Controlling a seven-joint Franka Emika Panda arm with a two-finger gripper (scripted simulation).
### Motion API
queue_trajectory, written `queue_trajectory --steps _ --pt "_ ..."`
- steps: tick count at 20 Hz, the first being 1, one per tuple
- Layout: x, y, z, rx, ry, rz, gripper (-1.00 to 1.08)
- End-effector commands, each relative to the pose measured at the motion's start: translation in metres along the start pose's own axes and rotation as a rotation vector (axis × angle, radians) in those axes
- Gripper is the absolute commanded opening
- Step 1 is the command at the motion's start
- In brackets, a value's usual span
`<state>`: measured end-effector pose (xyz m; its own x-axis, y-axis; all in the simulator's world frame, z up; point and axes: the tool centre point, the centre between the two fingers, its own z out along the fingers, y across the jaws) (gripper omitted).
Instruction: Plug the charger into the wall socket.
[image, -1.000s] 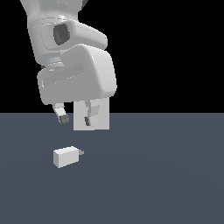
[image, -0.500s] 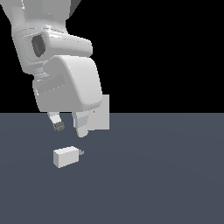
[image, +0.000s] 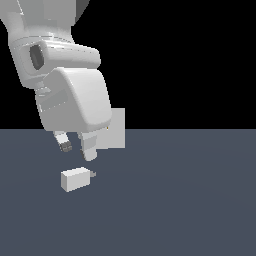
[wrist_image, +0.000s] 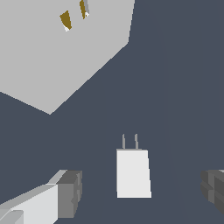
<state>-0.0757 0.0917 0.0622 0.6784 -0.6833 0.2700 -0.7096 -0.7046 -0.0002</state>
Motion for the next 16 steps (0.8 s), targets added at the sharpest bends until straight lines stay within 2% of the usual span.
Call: queue_trajectory --steps 1,16 --pt "-0.001 0.0 0.002 0.0 0.0 0.0 1.0" --pt "-0.014 0.0 0.048 -0.001 -0.001 0.004 1.0"
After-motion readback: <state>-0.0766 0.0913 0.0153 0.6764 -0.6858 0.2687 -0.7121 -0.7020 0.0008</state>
